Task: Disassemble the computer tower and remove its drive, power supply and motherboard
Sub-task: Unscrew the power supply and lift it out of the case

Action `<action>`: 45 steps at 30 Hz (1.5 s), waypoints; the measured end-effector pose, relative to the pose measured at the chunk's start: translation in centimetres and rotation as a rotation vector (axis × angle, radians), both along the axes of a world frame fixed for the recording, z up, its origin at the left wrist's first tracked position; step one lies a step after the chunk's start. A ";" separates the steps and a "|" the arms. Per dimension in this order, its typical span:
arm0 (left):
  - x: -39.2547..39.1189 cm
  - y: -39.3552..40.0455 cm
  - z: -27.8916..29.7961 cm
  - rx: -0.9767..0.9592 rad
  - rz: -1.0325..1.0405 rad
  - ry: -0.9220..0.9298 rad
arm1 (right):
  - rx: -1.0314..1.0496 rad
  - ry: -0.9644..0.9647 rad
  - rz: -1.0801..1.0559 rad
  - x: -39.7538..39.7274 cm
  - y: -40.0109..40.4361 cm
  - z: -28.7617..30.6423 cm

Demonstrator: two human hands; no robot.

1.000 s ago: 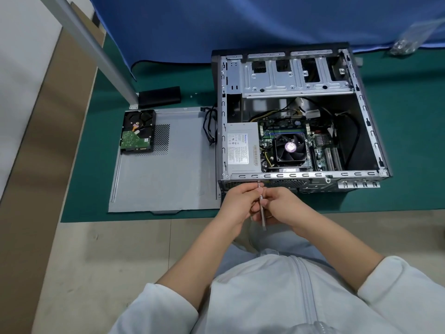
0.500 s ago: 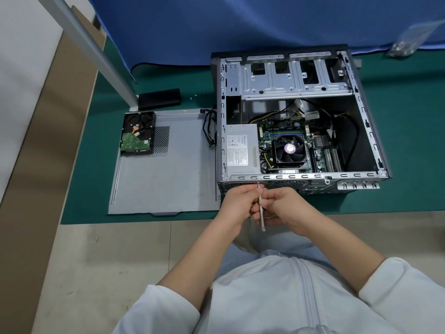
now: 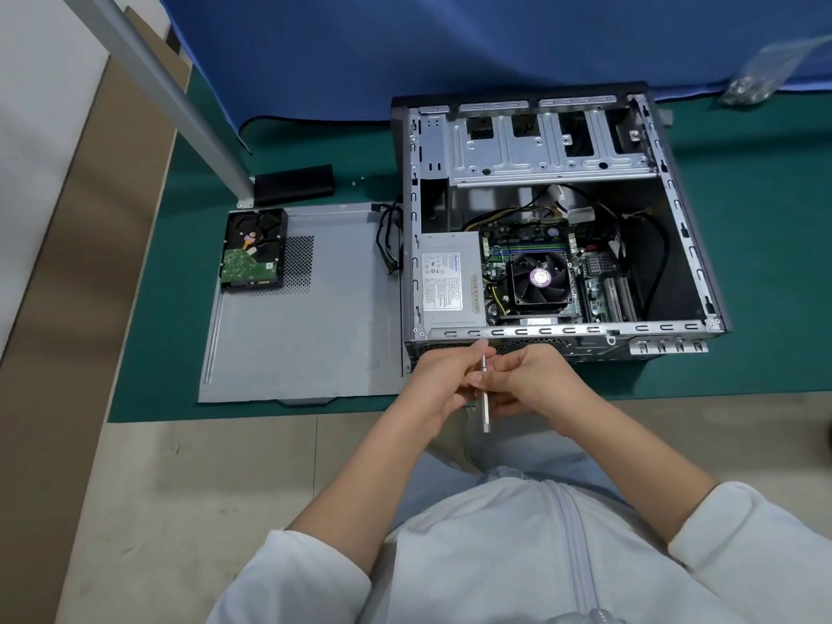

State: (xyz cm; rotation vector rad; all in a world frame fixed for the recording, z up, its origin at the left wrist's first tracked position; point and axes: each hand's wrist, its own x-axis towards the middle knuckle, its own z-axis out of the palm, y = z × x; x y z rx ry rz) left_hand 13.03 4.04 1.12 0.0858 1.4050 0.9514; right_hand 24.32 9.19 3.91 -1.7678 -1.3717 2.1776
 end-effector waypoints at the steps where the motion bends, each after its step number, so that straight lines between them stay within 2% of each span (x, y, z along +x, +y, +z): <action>1: -0.1 0.0 0.0 0.008 -0.019 0.014 | 0.020 -0.018 0.001 0.0 0.0 -0.1; 5: 0.0 0.1 0.0 0.054 -0.062 0.166 | 0.022 -0.019 0.014 0.0 -0.2 -0.5; 9: 0.3 0.3 0.4 0.018 -0.058 0.179 | -0.212 0.115 0.036 0.0 -0.3 -0.5; 11: 0.3 0.4 0.5 0.014 -0.055 0.151 | -0.265 0.145 0.027 0.0 -0.2 -0.5; 15: -0.2 0.2 0.6 0.030 -0.079 0.092 | -0.229 0.115 0.035 -0.1 -0.1 -0.7; 19: -0.7 0.0 0.5 0.049 -0.161 0.196 | -0.147 0.057 0.037 -0.2 -0.3 -0.7; 22: -0.6 0.0 -0.1 0.070 -0.120 0.276 | -0.119 0.043 0.049 -0.1 -0.4 -0.9; 27: 0.2 0.1 0.0 0.055 -0.060 0.170 | -0.201 0.077 0.094 -0.3 -0.5 -0.6; 31: 0.0 0.0 0.1 0.049 -0.099 0.093 | -0.326 0.111 0.104 0.1 0.0 -0.1; 37: -1.3 0.0 0.3 0.058 -0.253 0.133 | -0.178 0.006 0.169 -0.2 -0.4 -0.3; 41: -0.9 0.2 -0.1 0.048 -0.174 0.215 | -0.154 -0.009 0.179 -0.7 -0.5 -0.3; 45: -0.4 0.1 0.2 0.045 -0.106 0.097 | -0.283 0.088 0.132 -0.5 -0.1 0.2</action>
